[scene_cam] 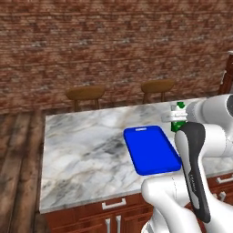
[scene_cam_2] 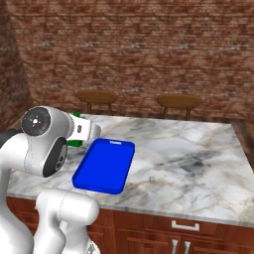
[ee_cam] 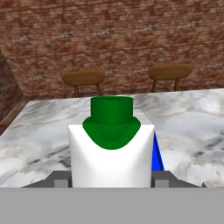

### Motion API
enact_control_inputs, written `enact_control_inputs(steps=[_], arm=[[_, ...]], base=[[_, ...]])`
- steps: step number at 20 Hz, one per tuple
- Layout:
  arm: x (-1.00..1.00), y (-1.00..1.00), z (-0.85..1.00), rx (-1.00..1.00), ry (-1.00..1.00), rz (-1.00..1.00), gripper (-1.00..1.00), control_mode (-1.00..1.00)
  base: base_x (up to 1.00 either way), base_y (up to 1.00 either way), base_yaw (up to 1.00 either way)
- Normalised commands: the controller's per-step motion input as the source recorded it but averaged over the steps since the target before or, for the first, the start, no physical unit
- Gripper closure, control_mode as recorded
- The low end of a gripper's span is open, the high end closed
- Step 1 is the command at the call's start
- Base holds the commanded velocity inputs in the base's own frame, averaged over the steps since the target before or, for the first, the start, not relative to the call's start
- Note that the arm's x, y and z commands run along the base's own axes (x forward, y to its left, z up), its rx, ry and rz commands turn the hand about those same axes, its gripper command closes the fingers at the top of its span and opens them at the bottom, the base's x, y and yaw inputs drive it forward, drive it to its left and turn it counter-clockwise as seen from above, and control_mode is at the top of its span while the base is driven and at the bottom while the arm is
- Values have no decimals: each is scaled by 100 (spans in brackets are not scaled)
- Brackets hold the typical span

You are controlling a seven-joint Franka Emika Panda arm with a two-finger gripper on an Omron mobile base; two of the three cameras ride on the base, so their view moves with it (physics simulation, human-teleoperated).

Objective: Take out the milk from the fridge and place it on the tray on the counter. Then take the sugar cube near the tray and place it in the tray.

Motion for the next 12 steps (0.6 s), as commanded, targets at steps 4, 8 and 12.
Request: enact_control_inputs(steps=[4, 8, 12], arm=[[0, 0, 0, 0, 0, 0, 100, 100], [0, 0, 0, 0, 0, 0, 100, 100], [0, 0, 0, 0, 0, 0, 100, 100]], base=[[-1, -23, 8], [0, -16, 8], [0, -18, 6]])
